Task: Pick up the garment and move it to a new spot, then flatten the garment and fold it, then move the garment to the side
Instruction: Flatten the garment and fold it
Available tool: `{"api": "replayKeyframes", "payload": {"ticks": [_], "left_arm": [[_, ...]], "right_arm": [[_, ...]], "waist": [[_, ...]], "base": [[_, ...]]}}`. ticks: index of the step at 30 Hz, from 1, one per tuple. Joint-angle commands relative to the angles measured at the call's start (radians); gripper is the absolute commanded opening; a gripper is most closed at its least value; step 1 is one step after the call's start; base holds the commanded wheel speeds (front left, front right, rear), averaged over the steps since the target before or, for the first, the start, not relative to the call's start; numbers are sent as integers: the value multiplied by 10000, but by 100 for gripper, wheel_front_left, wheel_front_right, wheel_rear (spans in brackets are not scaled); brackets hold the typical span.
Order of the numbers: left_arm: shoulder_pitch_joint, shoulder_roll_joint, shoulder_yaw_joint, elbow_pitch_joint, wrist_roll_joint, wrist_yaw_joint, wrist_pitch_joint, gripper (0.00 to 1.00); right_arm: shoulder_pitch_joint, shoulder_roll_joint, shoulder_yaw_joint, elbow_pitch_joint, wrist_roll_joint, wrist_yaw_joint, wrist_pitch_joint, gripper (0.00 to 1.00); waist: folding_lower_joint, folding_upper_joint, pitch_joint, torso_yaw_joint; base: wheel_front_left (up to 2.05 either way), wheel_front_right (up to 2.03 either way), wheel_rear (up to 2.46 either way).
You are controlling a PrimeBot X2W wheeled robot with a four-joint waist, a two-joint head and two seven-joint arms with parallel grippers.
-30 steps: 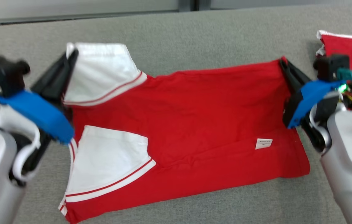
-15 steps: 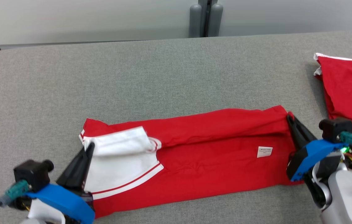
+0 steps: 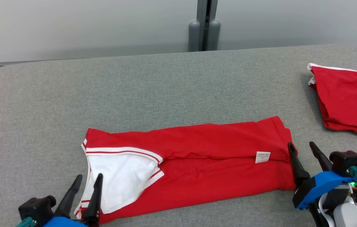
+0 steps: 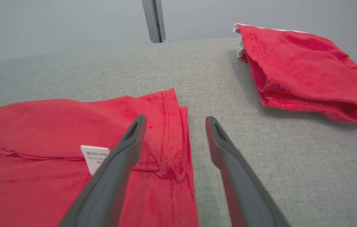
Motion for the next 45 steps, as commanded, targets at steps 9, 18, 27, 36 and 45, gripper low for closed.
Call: {"api": "replayKeyframes", "payload": {"ticks": [9, 18, 27, 36, 45], "left_arm": [[-48, -126, 680, -242, 496, 686, -656, 100], [-181, -546, 1107, -571, 979, 1274, -783, 100], [-204, -608, 1150, -625, 1348, 1456, -810, 100], [-227, -674, 1180, -587, 1502, 1447, -816, 100], [-352, -779, 802, -625, 1804, 1384, -765, 100]], "right_arm": [[304, 227, -545, -298, -229, 1, -115, 100], [-258, 233, -609, 72, -457, 1, 366, 100], [-853, 38, -871, 1648, -751, 1, 1158, 100], [-938, 300, -251, 2619, -131, 13, 1372, 0], [-1539, -262, -329, 2325, 30, -2, 922, 0]], "waist": [[1, -1, -61, 132], [1, -1, 12, 344], [1, -1, 172, 715], [1, -1, 179, 894], [1, -1, 161, 427]], "base": [[0, 0, 0], [0, 0, 0], [0, 0, 0], [0, 0, 0], [0, 0, 0]]}}
